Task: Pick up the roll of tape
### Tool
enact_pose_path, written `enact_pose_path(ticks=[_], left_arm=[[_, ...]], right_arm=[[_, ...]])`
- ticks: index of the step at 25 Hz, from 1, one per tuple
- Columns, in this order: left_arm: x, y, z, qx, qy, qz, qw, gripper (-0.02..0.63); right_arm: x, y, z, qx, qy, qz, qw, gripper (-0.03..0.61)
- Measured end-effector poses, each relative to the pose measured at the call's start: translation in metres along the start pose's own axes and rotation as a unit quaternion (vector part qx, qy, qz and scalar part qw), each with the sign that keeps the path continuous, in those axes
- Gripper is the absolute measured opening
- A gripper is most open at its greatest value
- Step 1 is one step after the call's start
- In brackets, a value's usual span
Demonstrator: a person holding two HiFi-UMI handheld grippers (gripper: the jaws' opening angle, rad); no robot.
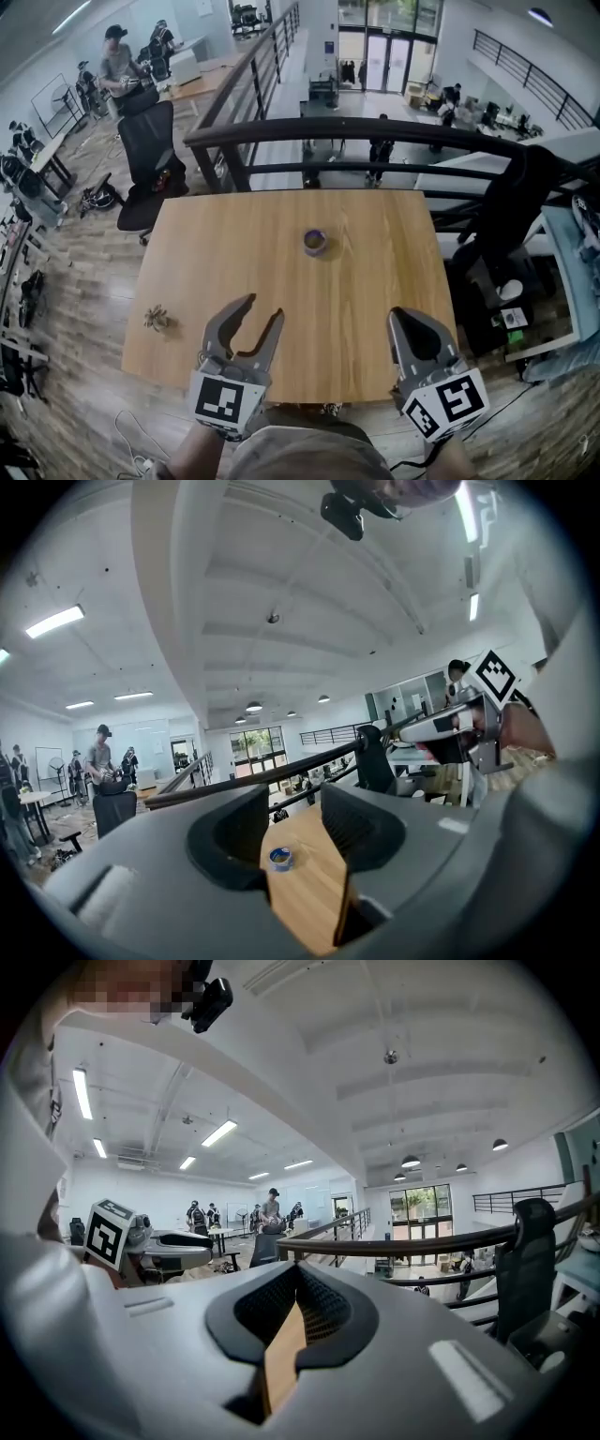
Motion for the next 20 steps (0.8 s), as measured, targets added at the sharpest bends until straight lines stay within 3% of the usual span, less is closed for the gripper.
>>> enact_pose_path(ticks=[8,13,20], left_arm=[[-0.018,-0.007,-0.028,-0.021,-0.016,-0.010,0.9996,0.175],[-0.030,-0.013,-0.077,-0.023,-0.054,-0.093,0.9939,0.175],[-0.042,-0.050,-0.164,-0.069,-0.114,-0.158,0.9784,0.178]], right_arm=[[0.008,-0.005,-0.028,-0.012,-0.004,-0.006,1.000,0.010],[0.025,-0.007,-0.048,-0.020,-0.012,-0.007,1.000,0.011],[0.049,-0.020,-0.086,-0.044,-0.016,-0.006,0.999,0.011]])
Point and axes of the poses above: the fingertips, and each gripper's own axes: z backward along the fingers, x to its right, y out of its top, the point moved 6 cm from there along z, backward along the fingers, and after that the axes turned 1 degree about y, right-handed, at the moved point
